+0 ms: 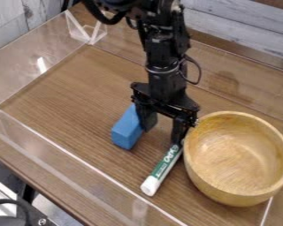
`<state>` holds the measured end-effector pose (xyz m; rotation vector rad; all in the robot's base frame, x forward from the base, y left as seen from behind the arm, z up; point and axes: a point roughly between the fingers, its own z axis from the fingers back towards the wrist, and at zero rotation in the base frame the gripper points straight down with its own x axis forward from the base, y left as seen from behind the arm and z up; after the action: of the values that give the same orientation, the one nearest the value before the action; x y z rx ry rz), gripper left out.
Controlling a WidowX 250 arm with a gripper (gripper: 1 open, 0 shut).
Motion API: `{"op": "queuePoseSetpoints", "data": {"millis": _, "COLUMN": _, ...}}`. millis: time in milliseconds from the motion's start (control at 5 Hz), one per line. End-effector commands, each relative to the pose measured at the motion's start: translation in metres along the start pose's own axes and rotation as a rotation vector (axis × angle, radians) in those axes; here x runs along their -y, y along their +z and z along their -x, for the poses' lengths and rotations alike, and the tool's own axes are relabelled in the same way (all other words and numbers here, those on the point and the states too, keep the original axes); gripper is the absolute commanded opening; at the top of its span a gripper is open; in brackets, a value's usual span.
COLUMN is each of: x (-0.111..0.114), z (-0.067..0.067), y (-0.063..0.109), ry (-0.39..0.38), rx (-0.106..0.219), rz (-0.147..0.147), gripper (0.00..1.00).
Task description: Put the green marker in the brown bowl
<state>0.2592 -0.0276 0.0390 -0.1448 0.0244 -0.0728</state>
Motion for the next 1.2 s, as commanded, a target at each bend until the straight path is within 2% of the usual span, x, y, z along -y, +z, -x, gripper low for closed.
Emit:
{"op": "queuePoseSetpoints", "data": {"millis": 0, "x": 0.002, "z": -0.004, "y": 0.005, "ry": -0.007, "rx": 0.036, "rz": 0.003, "gripper": 1.0}}
{"op": "queuePoseSetpoints", "data": {"millis": 1000, "x": 0.008, "z": 0.004, "y": -0.017, "ry": -0.006, "rx": 0.024, "rz": 0.014, "gripper": 1.0}}
